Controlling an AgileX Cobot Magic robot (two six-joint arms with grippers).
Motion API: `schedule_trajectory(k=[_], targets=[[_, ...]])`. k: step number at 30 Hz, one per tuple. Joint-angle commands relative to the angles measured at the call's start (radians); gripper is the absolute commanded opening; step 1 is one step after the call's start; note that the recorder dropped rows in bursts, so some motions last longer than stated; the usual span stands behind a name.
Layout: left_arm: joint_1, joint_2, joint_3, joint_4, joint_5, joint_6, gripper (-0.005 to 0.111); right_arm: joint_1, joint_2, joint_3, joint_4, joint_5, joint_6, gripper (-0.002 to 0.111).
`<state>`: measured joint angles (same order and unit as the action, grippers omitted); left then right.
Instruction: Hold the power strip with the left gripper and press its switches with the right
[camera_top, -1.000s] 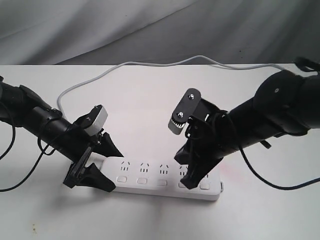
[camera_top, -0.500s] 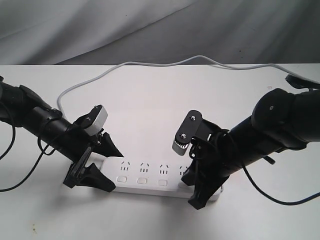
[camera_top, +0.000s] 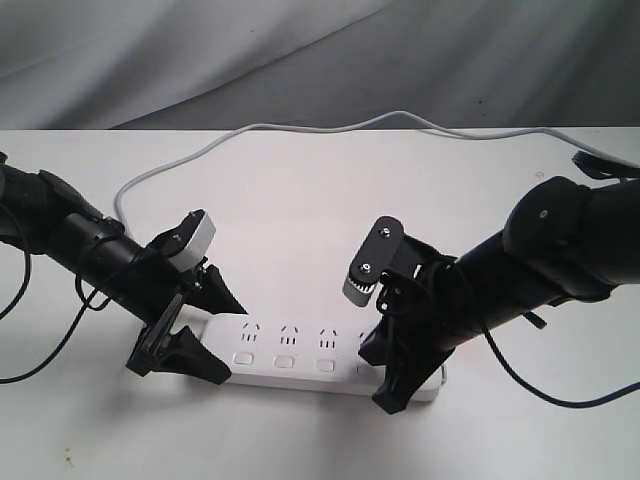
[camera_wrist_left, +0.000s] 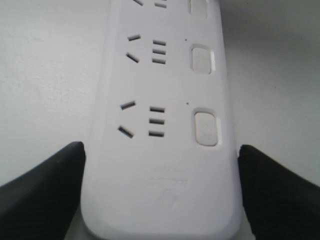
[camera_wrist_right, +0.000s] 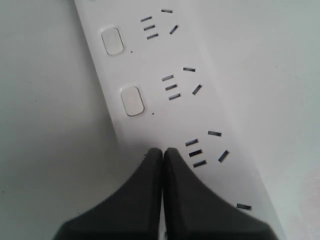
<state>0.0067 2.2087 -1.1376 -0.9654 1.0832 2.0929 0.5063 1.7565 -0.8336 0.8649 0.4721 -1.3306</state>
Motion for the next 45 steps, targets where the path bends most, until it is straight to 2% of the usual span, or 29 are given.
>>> schedule_trajectory(k=[1, 16, 23, 28, 34, 39, 45], targets=[[0.000, 0.051, 0.021, 0.186, -0.187, -0.045, 0.058, -0.008, 0.034, 0.006, 0.021, -0.014, -0.009, 0.000], [0.000, 0.051, 0.021, 0.186, -0.187, -0.045, 0.058, -0.006, 0.049, 0.006, 0.035, 0.018, -0.029, 0.000], [0.000, 0.051, 0.021, 0.186, -0.187, -0.045, 0.058, -0.006, 0.127, 0.008, 0.049, 0.007, -0.043, 0.000], [0.000, 0.051, 0.021, 0.186, -0.187, -0.043, 0.058, -0.006, 0.134, 0.008, 0.129, -0.001, -0.115, 0.000], [0.000, 0.051, 0.021, 0.186, -0.187, -0.043, 0.058, -0.006, 0.134, 0.010, 0.080, 0.021, -0.093, 0.000], [0.000, 0.051, 0.021, 0.186, -0.187, -0.043, 0.058, -0.008, 0.134, 0.010, -0.030, 0.021, 0.008, 0.000], [0.000, 0.051, 0.021, 0.186, -0.187, -0.043, 0.058, -0.008, 0.134, 0.010, -0.041, 0.033, 0.015, 0.000]])
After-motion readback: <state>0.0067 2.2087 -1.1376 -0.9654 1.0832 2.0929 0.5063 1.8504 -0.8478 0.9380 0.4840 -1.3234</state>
